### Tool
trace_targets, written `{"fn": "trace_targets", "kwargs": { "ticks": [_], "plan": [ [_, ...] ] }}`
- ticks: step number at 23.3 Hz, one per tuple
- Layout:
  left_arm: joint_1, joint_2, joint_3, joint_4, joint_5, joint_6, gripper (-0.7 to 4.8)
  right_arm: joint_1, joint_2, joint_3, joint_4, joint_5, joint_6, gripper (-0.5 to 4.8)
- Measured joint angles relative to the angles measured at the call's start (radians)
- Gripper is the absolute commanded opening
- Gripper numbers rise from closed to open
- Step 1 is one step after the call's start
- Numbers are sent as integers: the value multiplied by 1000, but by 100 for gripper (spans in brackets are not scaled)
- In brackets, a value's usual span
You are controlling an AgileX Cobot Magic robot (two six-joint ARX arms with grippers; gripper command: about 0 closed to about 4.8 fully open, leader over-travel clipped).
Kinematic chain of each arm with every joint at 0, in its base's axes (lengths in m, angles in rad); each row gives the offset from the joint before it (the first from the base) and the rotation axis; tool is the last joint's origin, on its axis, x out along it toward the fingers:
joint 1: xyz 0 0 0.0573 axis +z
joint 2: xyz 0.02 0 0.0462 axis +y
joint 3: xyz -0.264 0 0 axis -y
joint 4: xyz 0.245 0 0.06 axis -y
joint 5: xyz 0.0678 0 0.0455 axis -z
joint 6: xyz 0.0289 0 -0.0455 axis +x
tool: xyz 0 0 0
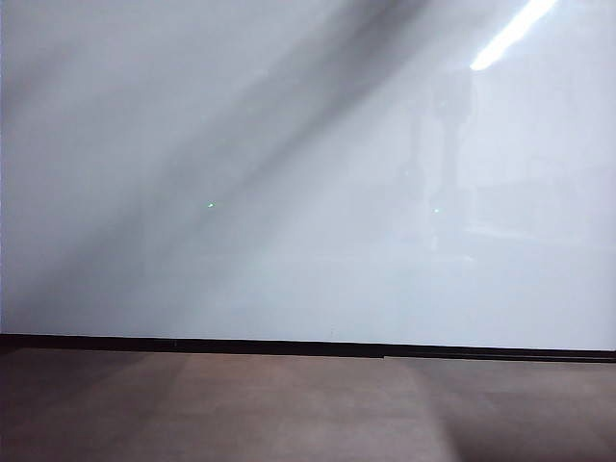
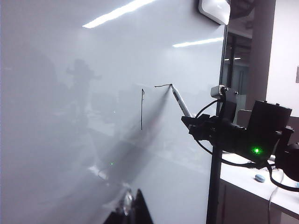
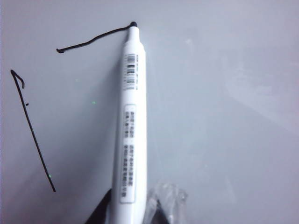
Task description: Reach to the right to find the marker pen, pick it up, and write the number 17 on the whiteboard.
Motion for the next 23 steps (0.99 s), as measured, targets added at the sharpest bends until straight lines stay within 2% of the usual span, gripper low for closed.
{"fn": "trace_targets", "kwargs": {
  "ticks": [6, 17, 23],
  "plan": [
    [0, 4, 0, 0, 0, 0, -5, 0, -4, -40, -8, -10, 34, -6],
    [0, 4, 0, 0, 0, 0, -5, 2, 0, -222, -31, -19, 123, -6],
    [0, 4, 0, 0, 0, 0, -5, 2, -5, -237, -32, -32, 134, -6]
  ]
}}
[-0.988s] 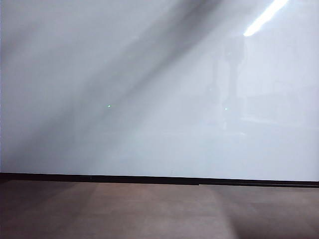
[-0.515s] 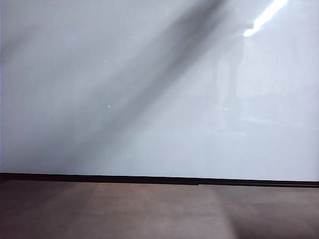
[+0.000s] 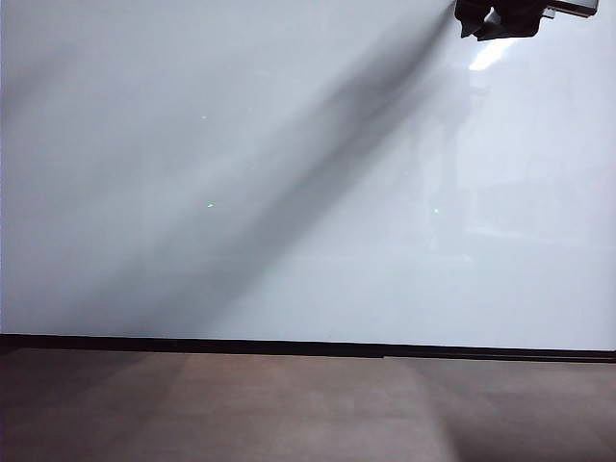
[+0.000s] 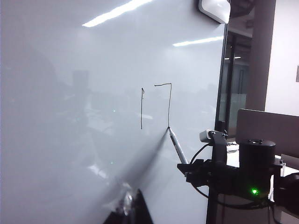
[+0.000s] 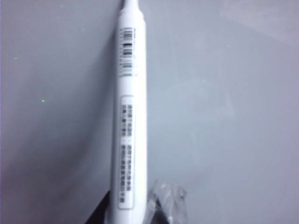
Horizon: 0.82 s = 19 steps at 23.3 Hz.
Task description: Reach to the right to find the marker pen, pick it up, and write the number 17 on the whiteboard.
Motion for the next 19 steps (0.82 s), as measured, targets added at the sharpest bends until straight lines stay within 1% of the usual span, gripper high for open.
{"fn": "trace_targets", "kwargs": {
  "ticks": [4, 9, 14, 19],
  "plan": [
    [0, 0, 0, 0, 0, 0, -5, 15, -55, -6, -24, -3, 1, -6],
    [0, 1, 0, 0, 0, 0, -5, 49, -182, -32, -52, 13, -4, -6],
    [0, 2, -1, 0, 0, 0, -5, 50, -291, -99, -118, 69, -5, -6],
    [7, -2, -32, 52, 0, 0, -5, 51, -381, -129, -129, 84, -6, -6]
  ]
}}
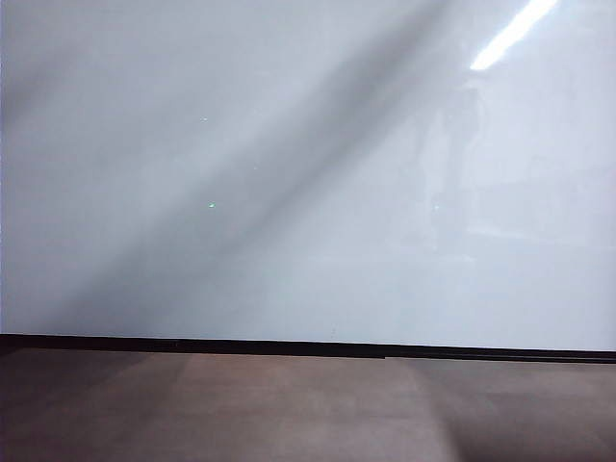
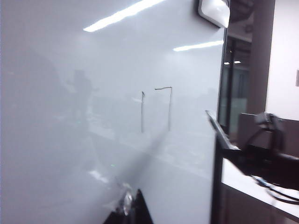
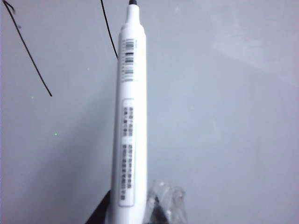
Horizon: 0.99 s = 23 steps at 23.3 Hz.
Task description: Reach to the right to find the marker pen, pick it up, and write the number 17 on the whiteboard.
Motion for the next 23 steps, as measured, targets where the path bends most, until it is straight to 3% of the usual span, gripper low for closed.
{"fn": "trace_targets", "kwargs": {
  "ticks": [11, 17, 20, 23],
  "plan": [
    [296, -109, -191, 26, -2, 0, -5, 0, -84, -13, -87, -10, 0, -6],
    [515, -342, -475, 20, -4, 0, -5, 3, -81, -14, -95, -111, 0, -6],
    [588, -471, -573, -28, -5, 0, -5, 10, -80, -14, -96, -134, 0, -6],
    [610, -468, -597, -34, 0, 0, -5, 11, -82, -14, -103, -154, 0, -6]
  ]
}}
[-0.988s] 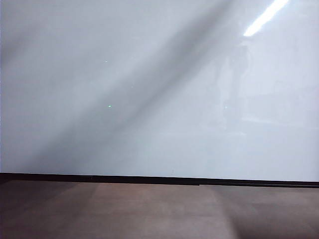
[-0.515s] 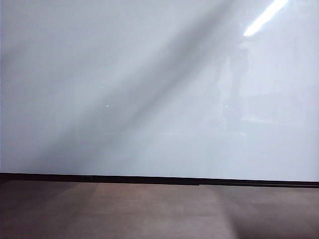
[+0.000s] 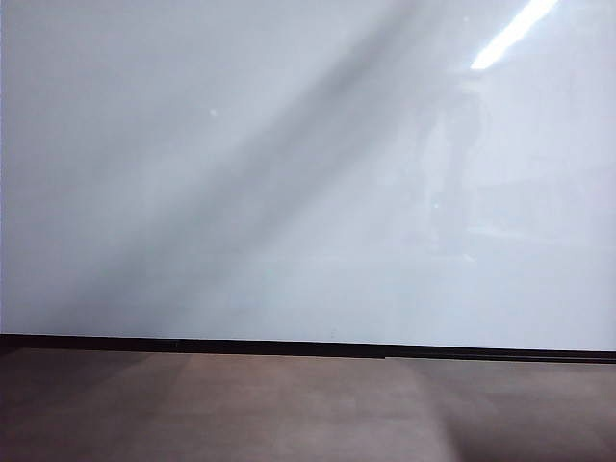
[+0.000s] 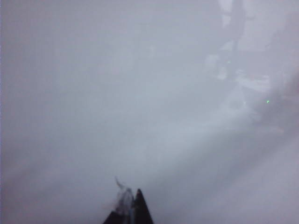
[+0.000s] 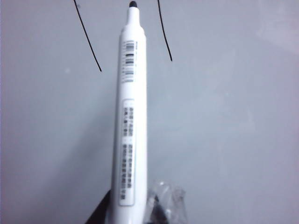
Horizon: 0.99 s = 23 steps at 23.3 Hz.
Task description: Reach to the right to find the marker pen, pick it up, and write the number 17 on the whiteboard.
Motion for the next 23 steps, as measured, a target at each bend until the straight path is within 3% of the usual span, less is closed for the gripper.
{"fn": "trace_targets", "kwargs": {
  "ticks": [5, 14, 23],
  "plan": [
    [1, -2, -48, 85, 0, 0, -5, 0, -2, 0, 1, -22, 0, -6],
    [-14, -1, -219, 106, 0, 0, -5, 0, -2, 0, -18, -48, 0, -6],
    [-14, -1, -232, 91, 0, 0, -5, 0, -2, 0, -18, -48, 0, -5]
  ]
}}
